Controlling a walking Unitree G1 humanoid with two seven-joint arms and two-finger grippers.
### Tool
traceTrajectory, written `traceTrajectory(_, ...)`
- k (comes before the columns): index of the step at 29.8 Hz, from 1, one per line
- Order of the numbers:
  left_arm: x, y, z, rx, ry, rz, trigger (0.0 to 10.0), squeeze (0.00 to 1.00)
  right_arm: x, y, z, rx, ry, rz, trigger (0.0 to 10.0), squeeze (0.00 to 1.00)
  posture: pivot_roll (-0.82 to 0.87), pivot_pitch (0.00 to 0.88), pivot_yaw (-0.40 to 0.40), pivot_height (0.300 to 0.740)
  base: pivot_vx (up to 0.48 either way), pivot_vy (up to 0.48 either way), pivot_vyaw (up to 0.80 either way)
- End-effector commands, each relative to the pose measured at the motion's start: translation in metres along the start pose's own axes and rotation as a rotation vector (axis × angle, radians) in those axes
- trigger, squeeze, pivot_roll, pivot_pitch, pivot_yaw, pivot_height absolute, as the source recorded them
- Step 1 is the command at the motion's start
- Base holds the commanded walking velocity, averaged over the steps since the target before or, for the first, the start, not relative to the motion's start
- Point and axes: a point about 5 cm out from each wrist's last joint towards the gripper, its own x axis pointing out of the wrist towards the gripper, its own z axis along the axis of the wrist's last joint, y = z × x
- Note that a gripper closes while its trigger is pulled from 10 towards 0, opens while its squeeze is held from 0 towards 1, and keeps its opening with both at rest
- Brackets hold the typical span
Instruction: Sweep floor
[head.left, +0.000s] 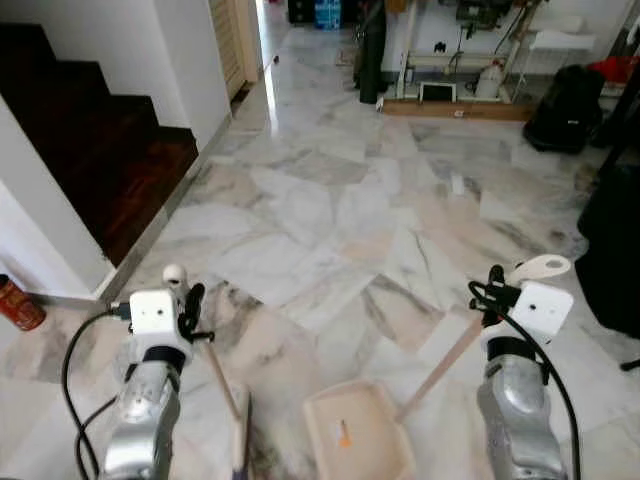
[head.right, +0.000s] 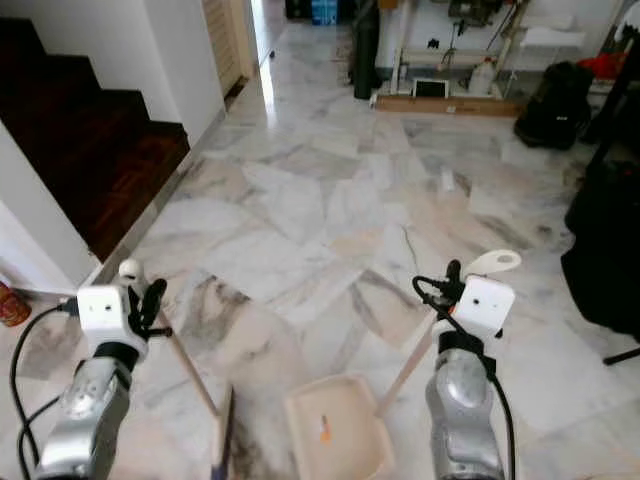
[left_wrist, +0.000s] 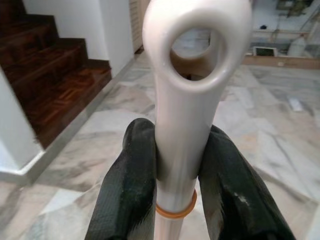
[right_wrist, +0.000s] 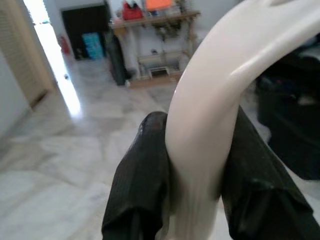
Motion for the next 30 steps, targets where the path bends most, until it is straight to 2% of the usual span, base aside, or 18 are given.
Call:
traceTrajectory(1, 0.001, 0.006, 0.014, 0.005, -0.060, 0.009, 10.0, 0.00, -0.001, 0.000, 0.016, -0.005, -0.064, 0.013, 10.0, 0.00, -0.05, 0.000, 0.013, 0.740, 0.319, 0.000, 0.00)
traceTrajectory(7, -0.002, 0.001, 0.010, 0.005, -0.049, -0.014, 10.0, 0.00, -0.016, -0.007, 0.014, -0.041, -0.057, 0.047, 10.0, 0.00, -0.06, 0.000, 0.015, 0.740, 0.322, 0.000, 0.00)
traceTrajectory(12, -0.003, 0.002, 0.010, 0.003, -0.046, -0.011, 10.0, 0.00, -0.023, 0.004, 0.012, -0.043, -0.048, 0.133, 10.0, 0.00, -0.07, 0.000, 0.014, 0.740, 0.323, 0.000, 0.00)
traceTrajectory(14, -0.003, 0.000, 0.010, 0.000, -0.048, -0.015, 10.0, 0.00, -0.023, 0.011, 0.014, -0.046, -0.057, 0.158, 10.0, 0.00, -0.07, 0.000, 0.013, 0.740, 0.324, 0.000, 0.00)
traceTrajectory(20, -0.004, 0.000, 0.010, -0.004, -0.049, -0.012, 10.0, 0.00, -0.016, 0.015, 0.018, -0.018, -0.061, 0.145, 10.0, 0.00, -0.06, 0.000, 0.009, 0.740, 0.321, 0.000, 0.00)
traceTrajectory(28, -0.003, 0.000, 0.011, 0.002, -0.046, -0.017, 10.0, 0.00, -0.013, 0.015, 0.017, -0.007, -0.047, 0.141, 10.0, 0.00, -0.06, 0.000, 0.013, 0.740, 0.322, 0.000, 0.00)
traceTrajectory(30, -0.002, 0.000, 0.012, 0.003, -0.049, -0.019, 10.0, 0.00, -0.013, 0.014, 0.016, 0.010, -0.033, 0.128, 10.0, 0.00, -0.06, 0.000, 0.013, 0.740, 0.322, 0.000, -0.80)
